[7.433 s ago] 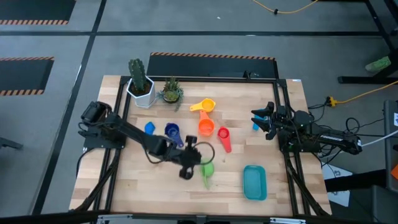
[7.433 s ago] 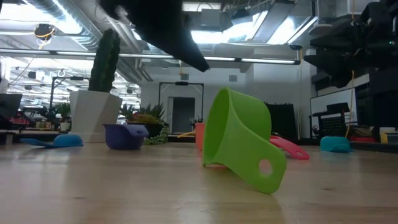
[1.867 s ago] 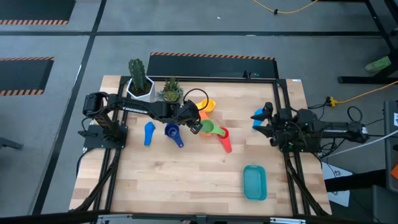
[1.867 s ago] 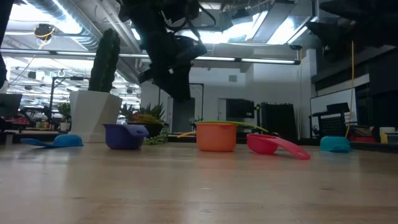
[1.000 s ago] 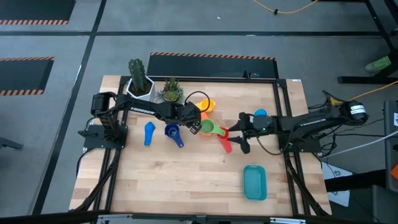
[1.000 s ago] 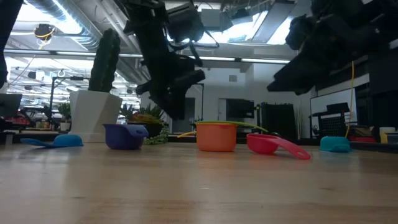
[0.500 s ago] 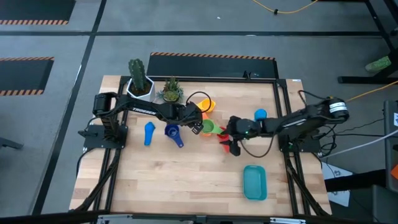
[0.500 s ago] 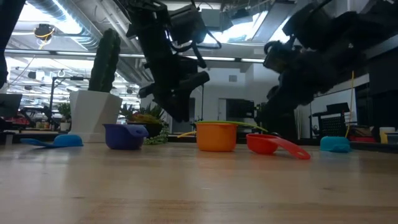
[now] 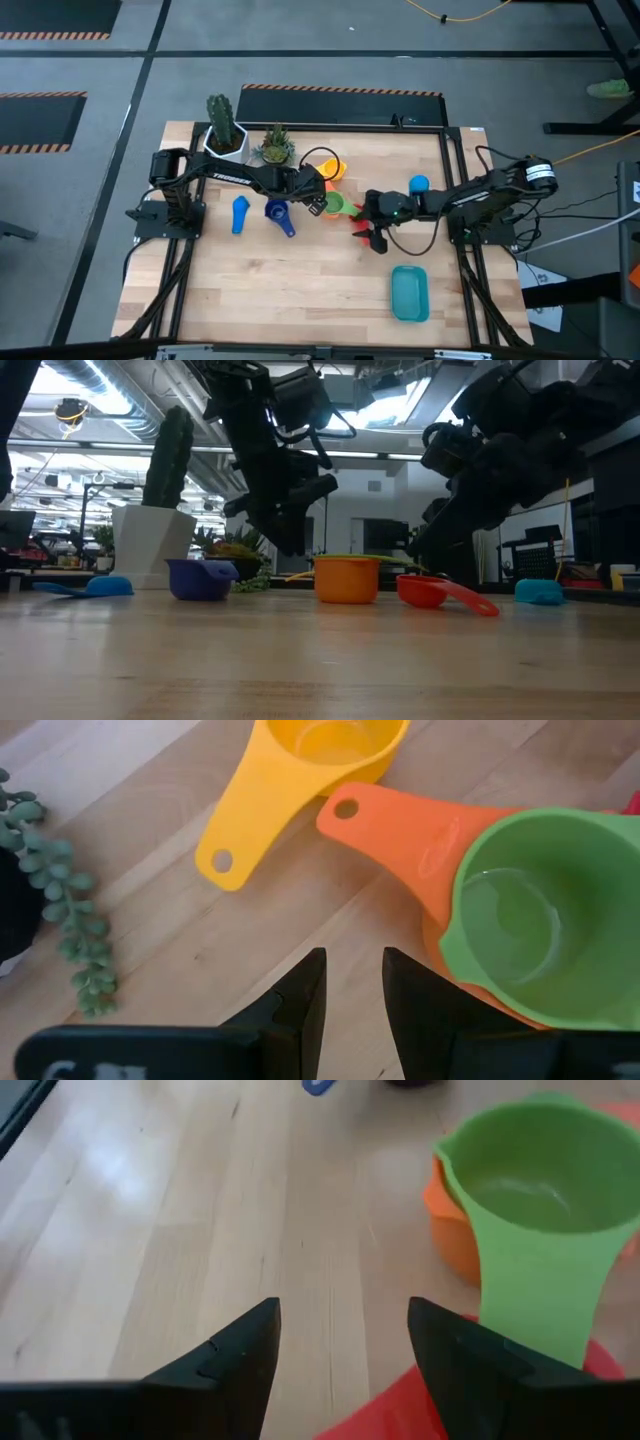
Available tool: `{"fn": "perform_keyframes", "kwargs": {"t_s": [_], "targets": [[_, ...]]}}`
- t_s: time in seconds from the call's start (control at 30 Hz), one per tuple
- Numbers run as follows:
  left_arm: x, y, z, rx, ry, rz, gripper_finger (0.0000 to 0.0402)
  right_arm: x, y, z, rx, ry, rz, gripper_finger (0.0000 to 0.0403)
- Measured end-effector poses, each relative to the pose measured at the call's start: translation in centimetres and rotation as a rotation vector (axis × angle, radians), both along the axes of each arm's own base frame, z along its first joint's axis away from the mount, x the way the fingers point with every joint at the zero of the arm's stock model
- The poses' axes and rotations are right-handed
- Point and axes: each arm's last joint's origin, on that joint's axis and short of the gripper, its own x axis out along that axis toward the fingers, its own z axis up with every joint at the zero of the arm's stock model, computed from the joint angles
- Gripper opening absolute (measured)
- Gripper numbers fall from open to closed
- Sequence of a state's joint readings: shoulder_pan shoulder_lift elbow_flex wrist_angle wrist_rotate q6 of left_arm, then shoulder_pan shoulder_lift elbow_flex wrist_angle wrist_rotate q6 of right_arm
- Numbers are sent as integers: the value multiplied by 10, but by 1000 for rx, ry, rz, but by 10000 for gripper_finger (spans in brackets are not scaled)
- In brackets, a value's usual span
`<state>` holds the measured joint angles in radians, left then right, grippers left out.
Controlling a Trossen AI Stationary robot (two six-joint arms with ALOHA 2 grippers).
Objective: Nest measuring cups in basket
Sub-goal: Stack the green measuring cup on top of the orange measuring cup
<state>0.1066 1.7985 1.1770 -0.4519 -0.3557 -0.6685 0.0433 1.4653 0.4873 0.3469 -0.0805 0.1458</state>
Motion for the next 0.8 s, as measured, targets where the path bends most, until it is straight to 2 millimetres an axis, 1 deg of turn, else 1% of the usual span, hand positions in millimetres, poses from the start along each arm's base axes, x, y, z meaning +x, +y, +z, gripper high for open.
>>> {"fn": "perform_keyframes", "kwargs": {"t_s": [0.17, 0.27, 0.53, 0.7, 0.8], "targets": [[0, 0, 0, 0, 0, 0, 93, 0, 0, -3, -18, 12, 12, 225], [0, 0, 0, 0, 0, 0, 93, 1, -4, -6, -32, 21, -19, 225], [0, 0, 0, 0, 0, 0, 93, 1, -24, -6, -117, 31, -195, 225], [0, 0, 0, -1, 0, -1, 93, 0, -36, -6, -122, 29, -248, 225], [-1, -1, -1, -17, 17, -8, 93, 0, -40, -6, -123, 30, -263, 225]]}}
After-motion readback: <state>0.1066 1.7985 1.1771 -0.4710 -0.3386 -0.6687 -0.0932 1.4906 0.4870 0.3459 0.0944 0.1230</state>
